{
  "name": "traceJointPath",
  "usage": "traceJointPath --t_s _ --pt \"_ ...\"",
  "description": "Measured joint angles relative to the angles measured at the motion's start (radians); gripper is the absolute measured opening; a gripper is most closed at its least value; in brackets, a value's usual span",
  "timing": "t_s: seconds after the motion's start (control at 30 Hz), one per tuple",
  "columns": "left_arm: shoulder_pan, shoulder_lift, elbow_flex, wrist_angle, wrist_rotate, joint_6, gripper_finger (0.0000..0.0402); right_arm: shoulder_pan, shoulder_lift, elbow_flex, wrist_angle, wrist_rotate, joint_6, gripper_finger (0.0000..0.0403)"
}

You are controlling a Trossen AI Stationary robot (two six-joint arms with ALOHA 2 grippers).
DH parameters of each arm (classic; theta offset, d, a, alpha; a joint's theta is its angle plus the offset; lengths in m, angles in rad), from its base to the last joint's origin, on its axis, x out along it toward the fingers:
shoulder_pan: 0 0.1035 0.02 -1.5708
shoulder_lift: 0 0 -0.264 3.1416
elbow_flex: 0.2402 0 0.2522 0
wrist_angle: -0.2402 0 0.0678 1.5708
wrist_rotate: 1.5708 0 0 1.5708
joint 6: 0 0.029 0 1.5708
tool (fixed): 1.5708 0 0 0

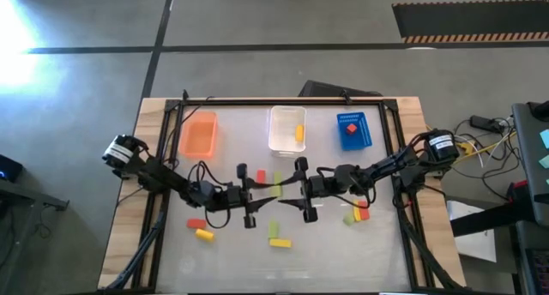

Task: Sort & place blocks by color
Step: Put the bottom right green block into the orange bin

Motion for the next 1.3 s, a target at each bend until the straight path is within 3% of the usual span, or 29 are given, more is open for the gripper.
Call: traceJointPath --t_s 0.23,0.37,0.53,0.6,0.7,0.83,0.97,1.07,1.3 --pt "-0.001 -0.054 -0.029 -0.092 -0.109 -0.029 0.0118 -0.002 -0.035 0.000 -0.057 0.046 0.007 0.0250" --pt "0.000 -0.147 -0.040 -0.285 -0.197 -0.108 0.0118 0.001 -0.101 0.000 -0.197 0.113 0.006 0.0252" --pt "0.016 -0.300 -0.032 -0.727 -0.394 -0.326 0.0118 -0.001 -0.217 0.001 -0.418 0.270 0.004 0.0248" --pt "0.046 -0.374 -0.016 -0.984 -0.456 -0.509 0.0118 -0.001 -0.267 0.001 -0.513 0.337 -0.005 0.0244" --pt "0.117 -0.486 0.027 -1.420 -0.459 -0.811 0.0118 -0.001 -0.329 0.001 -0.611 0.398 -0.005 0.0238" --pt "0.266 -0.566 0.101 -1.965 -0.390 -1.168 0.0118 -0.001 -0.376 0.001 -0.648 0.401 -0.004 0.0233" --pt "0.466 -0.581 0.153 -2.277 -0.260 -1.273 0.0118 0.000 -0.375 0.001 -0.655 0.401 -0.003 0.0233" --pt "0.637 -0.568 0.157 -2.333 -0.150 -1.198 0.0118 -0.002 -0.362 0.001 -0.646 0.403 -0.001 0.0232" --pt "0.976 -0.469 0.172 -2.212 0.021 -0.886 0.0118 -0.002 -0.348 0.001 -0.649 0.422 0.010 0.0231"
